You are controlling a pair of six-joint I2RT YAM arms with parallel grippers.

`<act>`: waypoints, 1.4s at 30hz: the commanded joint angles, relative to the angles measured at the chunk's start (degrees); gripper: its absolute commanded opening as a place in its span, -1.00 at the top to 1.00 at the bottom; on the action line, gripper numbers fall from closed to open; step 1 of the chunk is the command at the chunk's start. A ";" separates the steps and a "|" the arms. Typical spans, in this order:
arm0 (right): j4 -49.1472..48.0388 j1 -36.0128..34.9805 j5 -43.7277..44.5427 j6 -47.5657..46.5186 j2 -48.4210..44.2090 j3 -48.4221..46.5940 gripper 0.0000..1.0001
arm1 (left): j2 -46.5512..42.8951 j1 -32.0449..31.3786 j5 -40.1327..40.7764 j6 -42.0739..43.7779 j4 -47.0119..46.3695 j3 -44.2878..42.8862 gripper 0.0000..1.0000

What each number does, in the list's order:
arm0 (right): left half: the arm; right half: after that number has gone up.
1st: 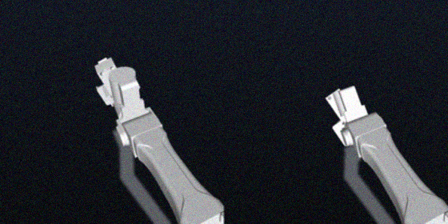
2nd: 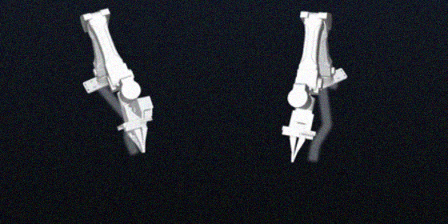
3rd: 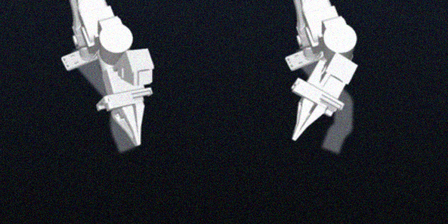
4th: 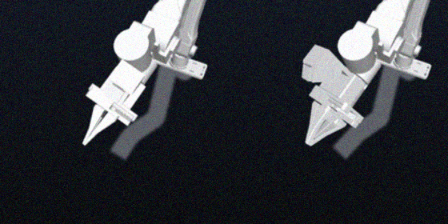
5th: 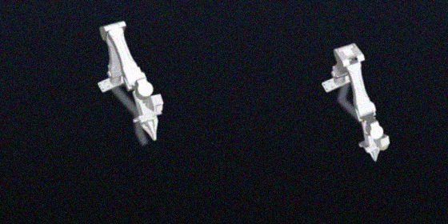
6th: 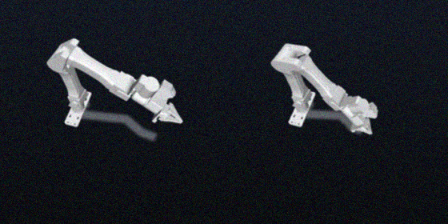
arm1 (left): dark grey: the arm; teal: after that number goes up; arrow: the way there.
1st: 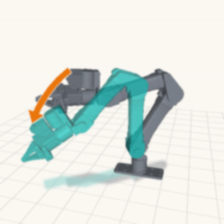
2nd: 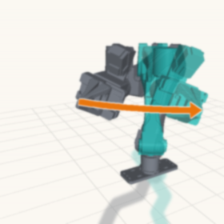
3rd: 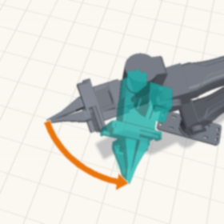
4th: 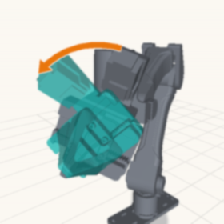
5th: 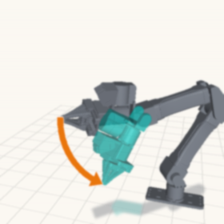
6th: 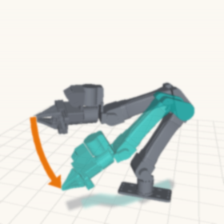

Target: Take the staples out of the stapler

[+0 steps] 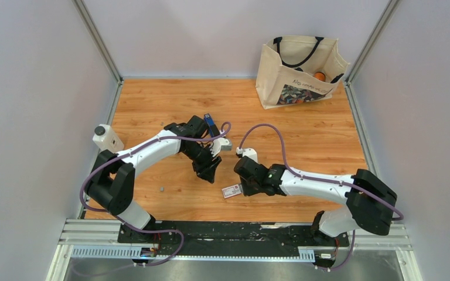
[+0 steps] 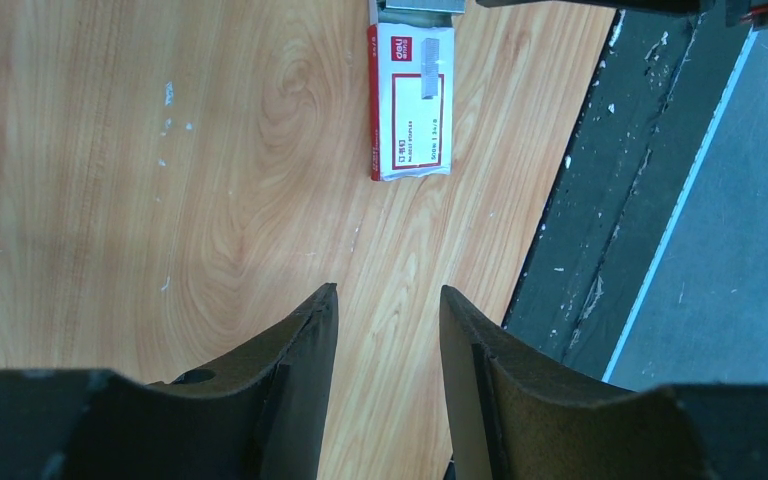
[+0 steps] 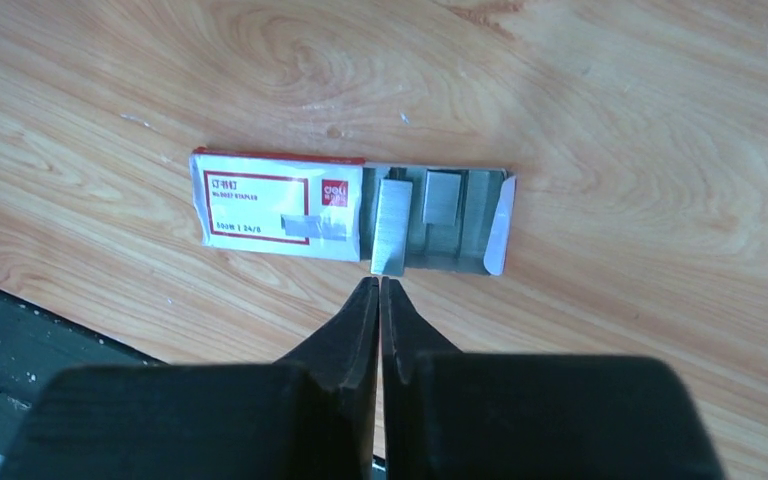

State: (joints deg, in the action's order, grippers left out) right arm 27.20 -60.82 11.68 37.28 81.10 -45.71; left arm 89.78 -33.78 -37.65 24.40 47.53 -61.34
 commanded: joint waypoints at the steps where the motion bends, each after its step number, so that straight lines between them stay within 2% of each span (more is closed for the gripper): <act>1: -2.15 0.00 -1.84 0.43 -3.84 2.55 0.95 | 0.40 -0.32 -1.81 1.70 0.28 -1.50 -0.01; 2: -2.15 0.00 -2.19 0.43 -4.11 2.91 1.00 | 0.57 -0.32 -1.81 1.79 0.37 -1.67 -0.01; 8: -3.20 0.00 -3.16 0.78 -4.72 5.37 1.00 | 3.20 -0.41 -0.59 -1.37 -2.08 -4.75 -0.02; 15: -5.31 0.00 -2.72 -0.01 -2.00 3.97 1.00 | 8.39 -2.08 4.07 -3.93 -6.31 -6.86 -0.01; 37: -6.81 1.49 -3.51 -2.91 3.89 -0.17 1.00 | 4.18 -2.08 3.02 -0.67 -5.78 -0.97 -0.01; 42: -4.80 1.58 -3.78 -3.09 0.12 -0.34 1.00 | 3.39 -2.08 2.84 -0.15 -5.78 -0.36 -0.01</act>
State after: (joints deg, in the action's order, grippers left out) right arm 22.20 -59.53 8.14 35.07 84.44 -44.03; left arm 95.83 -35.62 -33.54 21.89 41.87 -62.17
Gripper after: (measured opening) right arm 0.005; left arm 0.508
